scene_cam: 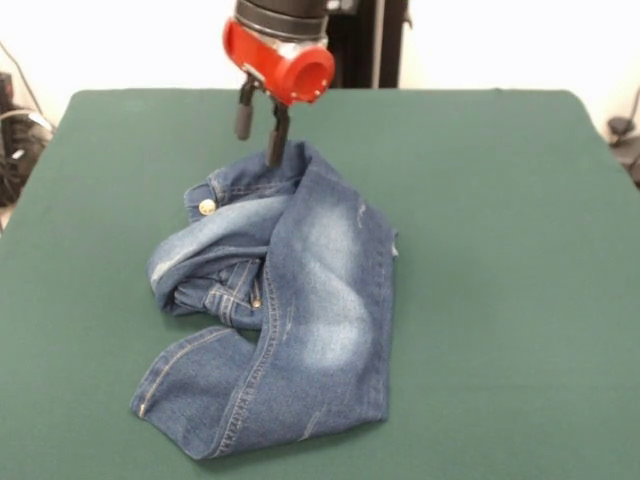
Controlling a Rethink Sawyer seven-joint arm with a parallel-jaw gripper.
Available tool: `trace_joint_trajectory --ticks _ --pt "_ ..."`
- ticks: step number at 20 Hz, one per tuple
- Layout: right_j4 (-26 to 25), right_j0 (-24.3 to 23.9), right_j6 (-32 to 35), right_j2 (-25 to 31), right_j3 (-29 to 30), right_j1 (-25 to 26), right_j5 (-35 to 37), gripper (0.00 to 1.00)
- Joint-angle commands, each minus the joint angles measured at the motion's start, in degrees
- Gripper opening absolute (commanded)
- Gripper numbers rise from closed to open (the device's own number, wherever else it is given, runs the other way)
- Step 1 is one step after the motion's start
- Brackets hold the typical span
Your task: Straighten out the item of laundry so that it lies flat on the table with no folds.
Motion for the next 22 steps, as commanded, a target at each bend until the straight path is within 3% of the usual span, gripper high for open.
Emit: trace_joint_trajectory --ticks 1,7,12,22 --pt "5.0 1.8 18.2 0.4 1.4 3.5 2.6 1.0" --pt "1.1 -6.3 13.6 9.0 6.6 1.6 -8.1 1.0" --pt "-2.5 -11.1 10.5 12.8 7.6 1.5 -11.2 1.0" --pt "-3.8 -9.6 11.6 11.0 6.5 2.0 -9.6 1.0"
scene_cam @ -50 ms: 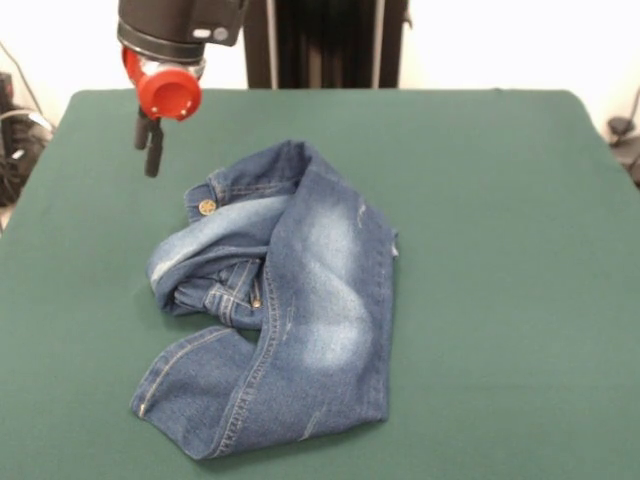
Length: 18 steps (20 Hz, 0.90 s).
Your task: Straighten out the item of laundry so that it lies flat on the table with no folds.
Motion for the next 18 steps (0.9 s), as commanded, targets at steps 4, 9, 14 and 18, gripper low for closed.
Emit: trace_joint_trajectory --ticks 4,9,14,18 --pt "-1.7 3.5 7.8 7.6 3.9 -0.1 1.3 1.0" --pt "-1.7 2.6 8.4 10.0 5.8 -1.3 -0.2 1.0" --pt "-1.3 3.0 9.2 10.2 7.0 -1.6 -0.1 1.0" --pt "-1.5 2.9 9.2 11.0 8.0 -1.9 -0.8 1.0"
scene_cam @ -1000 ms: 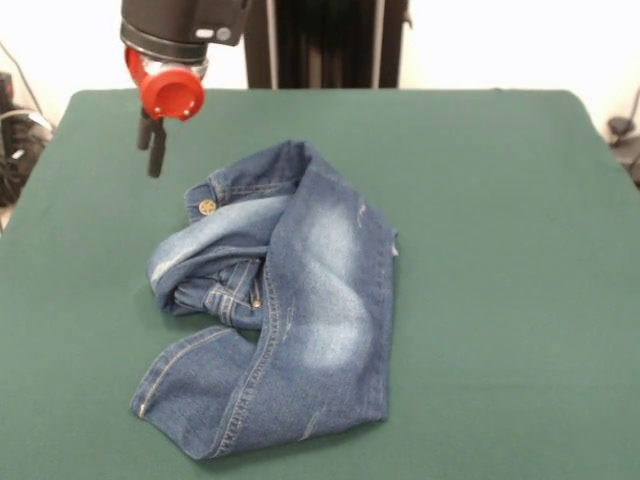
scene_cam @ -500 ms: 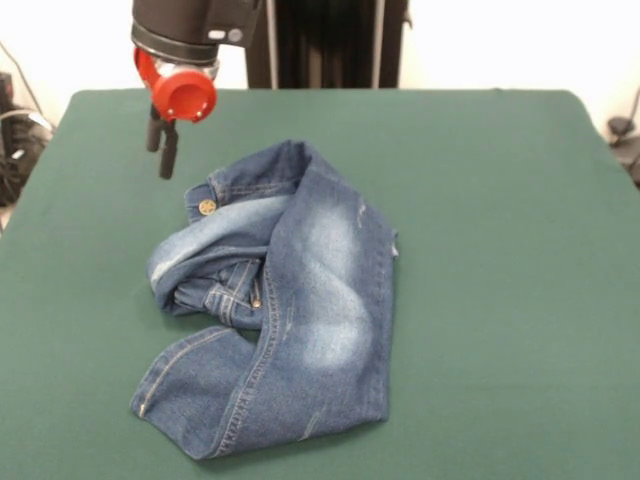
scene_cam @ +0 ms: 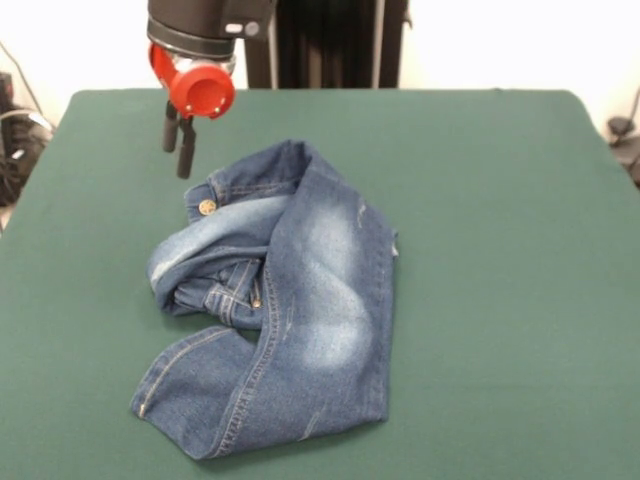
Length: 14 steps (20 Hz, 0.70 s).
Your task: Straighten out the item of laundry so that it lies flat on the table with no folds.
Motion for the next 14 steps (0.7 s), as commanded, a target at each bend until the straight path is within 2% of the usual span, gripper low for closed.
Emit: trace_joint_trajectory --ticks 1,14 --pt "-1.3 1.5 9.4 9.3 7.0 0.0 -1.0 1.0" --pt "-0.9 0.2 10.1 13.8 8.5 2.0 -3.6 1.0"
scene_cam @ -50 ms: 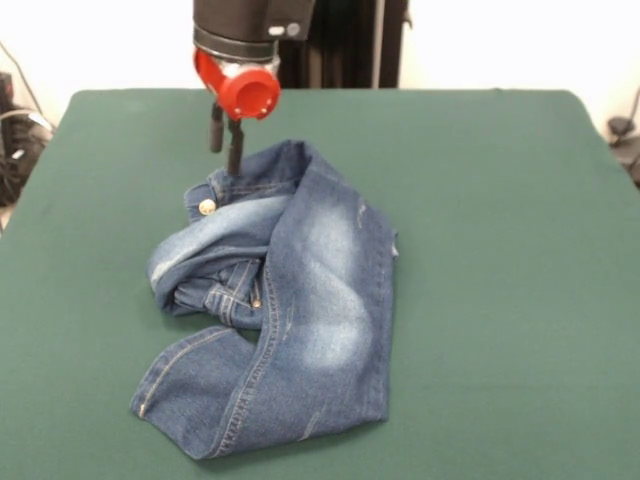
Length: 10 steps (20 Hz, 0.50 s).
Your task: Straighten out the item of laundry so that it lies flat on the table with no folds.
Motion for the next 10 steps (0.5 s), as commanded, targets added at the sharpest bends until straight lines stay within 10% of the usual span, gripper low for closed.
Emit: trace_joint_trajectory --ticks 1,10 --pt "-1.0 0.3 10.0 10.2 4.2 3.5 -3.7 1.0" --pt "-2.1 1.1 9.1 9.4 3.0 7.1 -5.4 1.0"
